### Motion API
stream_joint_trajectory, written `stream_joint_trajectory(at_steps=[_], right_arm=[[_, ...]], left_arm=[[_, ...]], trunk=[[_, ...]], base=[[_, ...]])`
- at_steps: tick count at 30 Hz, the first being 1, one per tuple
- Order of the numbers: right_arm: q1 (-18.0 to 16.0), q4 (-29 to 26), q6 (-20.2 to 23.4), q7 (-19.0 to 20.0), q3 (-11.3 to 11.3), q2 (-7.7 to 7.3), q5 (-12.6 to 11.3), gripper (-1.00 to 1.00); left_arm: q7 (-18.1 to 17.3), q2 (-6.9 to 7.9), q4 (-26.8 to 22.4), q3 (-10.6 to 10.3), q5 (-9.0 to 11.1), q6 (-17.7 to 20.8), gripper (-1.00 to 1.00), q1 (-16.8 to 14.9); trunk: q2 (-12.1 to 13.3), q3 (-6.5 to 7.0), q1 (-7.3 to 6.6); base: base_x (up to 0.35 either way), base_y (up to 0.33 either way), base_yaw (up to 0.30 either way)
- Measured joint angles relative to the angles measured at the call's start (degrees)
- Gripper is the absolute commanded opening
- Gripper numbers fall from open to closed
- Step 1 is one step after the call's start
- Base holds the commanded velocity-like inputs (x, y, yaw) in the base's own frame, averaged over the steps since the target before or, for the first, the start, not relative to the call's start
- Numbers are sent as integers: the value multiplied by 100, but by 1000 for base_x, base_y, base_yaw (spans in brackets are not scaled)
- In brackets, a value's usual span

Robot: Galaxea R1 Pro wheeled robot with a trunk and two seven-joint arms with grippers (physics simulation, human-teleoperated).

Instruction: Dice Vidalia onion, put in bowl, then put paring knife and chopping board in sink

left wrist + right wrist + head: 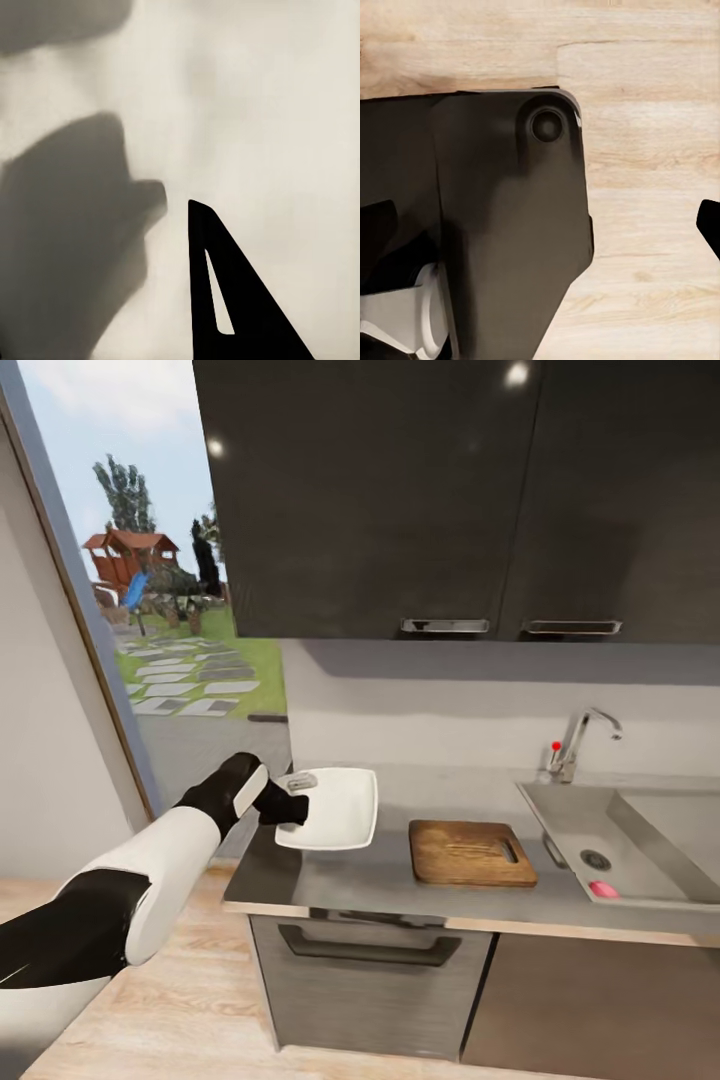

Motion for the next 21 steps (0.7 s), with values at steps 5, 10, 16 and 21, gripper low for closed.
stream_joint_trajectory(at_steps=[5,10,16,21], right_arm=[[0,-11,0,2,-5,3,0,100],[0,-31,0,-5,-9,3,0,100],[1,-43,0,-9,-8,3,0,100],[0,-44,0,-11,-9,3,0,100]], left_arm=[[6,12,63,-11,3,-3,-100,0],[5,7,197,-16,-1,-6,-100,0],[13,14,392,-21,11,-8,-100,0],[20,9,422,-20,14,-5,-100,0]], trunk=[[0,-8,0],[1,-38,2],[1,-81,3],[1,-119,3]], base=[[305,0,0],[193,0,0],[17,0,0],[2,0,0]])
